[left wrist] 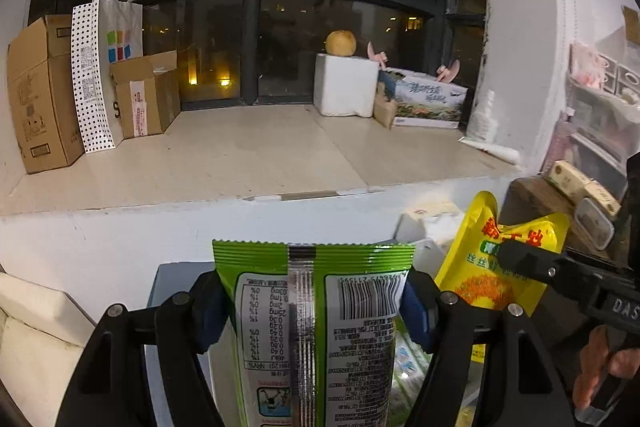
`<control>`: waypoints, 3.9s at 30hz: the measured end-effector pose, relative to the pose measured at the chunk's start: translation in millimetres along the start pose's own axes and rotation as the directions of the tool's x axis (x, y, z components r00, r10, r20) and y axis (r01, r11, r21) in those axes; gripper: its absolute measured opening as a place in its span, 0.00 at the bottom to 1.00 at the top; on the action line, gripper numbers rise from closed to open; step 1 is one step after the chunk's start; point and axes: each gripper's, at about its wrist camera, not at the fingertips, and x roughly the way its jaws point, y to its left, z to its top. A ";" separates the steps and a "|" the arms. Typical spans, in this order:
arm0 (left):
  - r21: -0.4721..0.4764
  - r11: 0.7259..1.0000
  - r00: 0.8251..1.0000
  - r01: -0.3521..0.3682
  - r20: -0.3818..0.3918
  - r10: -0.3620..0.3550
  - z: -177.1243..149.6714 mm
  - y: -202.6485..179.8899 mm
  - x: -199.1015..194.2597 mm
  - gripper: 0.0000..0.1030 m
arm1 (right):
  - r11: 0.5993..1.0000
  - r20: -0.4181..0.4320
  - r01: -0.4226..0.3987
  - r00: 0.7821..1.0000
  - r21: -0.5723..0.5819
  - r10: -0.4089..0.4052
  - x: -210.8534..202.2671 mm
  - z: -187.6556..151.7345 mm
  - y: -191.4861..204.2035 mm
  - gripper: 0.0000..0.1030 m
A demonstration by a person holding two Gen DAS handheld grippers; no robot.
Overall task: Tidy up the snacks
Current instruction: 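Place the green and yellow packets into the white box with both grippers, then grasp the pink jelly cup with the right gripper while the left grasps the jerky pack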
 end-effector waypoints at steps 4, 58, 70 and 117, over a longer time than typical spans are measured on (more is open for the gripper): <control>0.000 0.999 0.997 -0.044 -0.058 0.044 -5.8 6.6 24.2 1.00 | 0.999 -0.039 0.036 0.999 0.000 -0.036 19.7 -2.3 -5.4 0.79; -0.216 0.976 0.949 0.018 -0.303 -0.084 -260.9 0.1 -133.6 1.00 | 0.949 -0.481 -0.081 0.873 -0.304 -0.079 -11.9 -278.9 57.8 0.61; -0.193 0.981 0.936 0.025 -0.340 -0.091 -268.6 -3.2 -122.6 1.00 | 0.947 -0.432 -0.073 0.899 -0.312 -0.073 -22.1 -271.5 58.5 0.49; -0.037 0.993 0.966 0.113 -0.229 -0.118 -255.2 -1.1 -108.4 0.24 | 0.978 -0.299 -0.001 0.952 -0.206 -0.062 -59.5 -247.0 40.1 0.49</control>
